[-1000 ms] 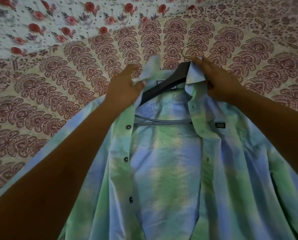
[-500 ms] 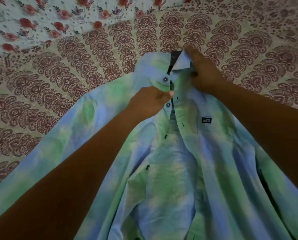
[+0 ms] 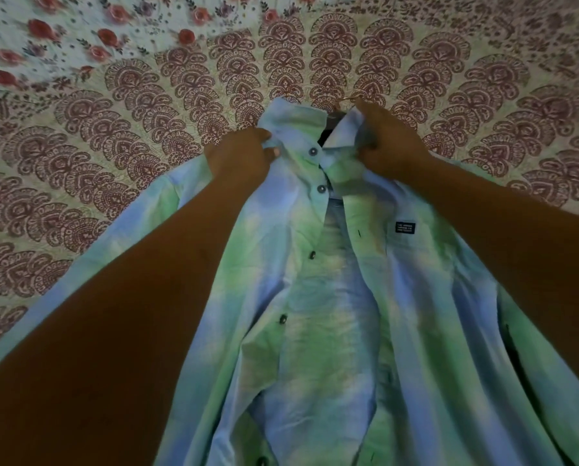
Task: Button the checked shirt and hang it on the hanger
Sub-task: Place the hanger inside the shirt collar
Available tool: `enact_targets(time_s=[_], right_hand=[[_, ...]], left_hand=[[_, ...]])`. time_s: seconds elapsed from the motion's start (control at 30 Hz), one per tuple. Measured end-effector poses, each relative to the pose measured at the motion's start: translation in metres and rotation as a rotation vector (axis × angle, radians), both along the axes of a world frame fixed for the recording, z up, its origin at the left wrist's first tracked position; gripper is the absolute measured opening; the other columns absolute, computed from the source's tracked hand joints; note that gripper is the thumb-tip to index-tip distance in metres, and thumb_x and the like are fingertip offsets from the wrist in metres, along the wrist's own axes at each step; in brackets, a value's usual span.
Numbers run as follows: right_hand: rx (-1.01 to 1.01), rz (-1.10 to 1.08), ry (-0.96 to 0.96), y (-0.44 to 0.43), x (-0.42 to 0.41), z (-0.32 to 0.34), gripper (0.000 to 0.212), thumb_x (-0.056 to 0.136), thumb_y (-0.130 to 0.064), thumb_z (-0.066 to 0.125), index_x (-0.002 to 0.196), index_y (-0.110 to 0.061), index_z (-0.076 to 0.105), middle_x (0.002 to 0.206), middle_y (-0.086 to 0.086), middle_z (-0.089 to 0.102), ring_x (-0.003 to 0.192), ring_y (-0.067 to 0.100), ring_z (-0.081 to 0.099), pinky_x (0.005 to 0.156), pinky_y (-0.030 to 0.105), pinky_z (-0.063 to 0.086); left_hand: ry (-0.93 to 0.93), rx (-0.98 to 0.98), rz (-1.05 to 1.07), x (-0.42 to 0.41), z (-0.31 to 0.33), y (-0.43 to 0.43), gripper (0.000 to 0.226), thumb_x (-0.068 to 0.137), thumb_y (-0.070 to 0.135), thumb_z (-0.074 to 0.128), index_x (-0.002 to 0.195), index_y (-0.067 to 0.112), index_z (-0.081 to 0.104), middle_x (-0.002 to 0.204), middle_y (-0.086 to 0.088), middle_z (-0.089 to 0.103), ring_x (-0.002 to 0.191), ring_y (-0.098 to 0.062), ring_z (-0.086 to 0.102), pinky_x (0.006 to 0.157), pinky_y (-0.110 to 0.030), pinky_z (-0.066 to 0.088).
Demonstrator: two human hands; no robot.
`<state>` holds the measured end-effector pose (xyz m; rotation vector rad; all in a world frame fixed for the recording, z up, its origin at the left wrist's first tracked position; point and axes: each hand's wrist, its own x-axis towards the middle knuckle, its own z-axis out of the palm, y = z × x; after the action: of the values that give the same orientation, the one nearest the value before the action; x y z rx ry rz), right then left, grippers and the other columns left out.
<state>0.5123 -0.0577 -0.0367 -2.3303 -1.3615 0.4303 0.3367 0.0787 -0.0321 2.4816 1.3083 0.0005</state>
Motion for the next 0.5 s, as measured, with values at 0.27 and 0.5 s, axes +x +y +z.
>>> enact_targets(time_s=[0.27,0.5], right_hand=[[-0.245,-0.074,-0.151,-0.01,-0.006,-0.011,0.072,0.089,-0.026,0.051,0.147,-0.014,0.011,0.152,0.014,0.022,0.132,0.041,0.03,0.106,0.05,0.027],[-0.108,-0.004,-0.073,-0.039,-0.043,0.004,0.061,0.089,-0.031,0.042,0.144,-0.011,0.024,0.154,0.014,0.018,0.141,0.033,0.019,0.114,0.045,0.018]], left_hand=[[0.131,0.026,-0.084,0.009,-0.004,-0.01,0.05,0.094,0.046,0.04,0.141,0.033,0.031,0.143,-0.007,0.043,0.131,-0.029,0.038,0.11,-0.046,0.018],[-0.324,-0.161,-0.143,-0.034,0.004,-0.044,0.057,0.076,0.043,0.041,0.125,0.02,0.057,0.141,-0.009,0.047,0.133,-0.023,0.041,0.111,-0.037,0.03]])
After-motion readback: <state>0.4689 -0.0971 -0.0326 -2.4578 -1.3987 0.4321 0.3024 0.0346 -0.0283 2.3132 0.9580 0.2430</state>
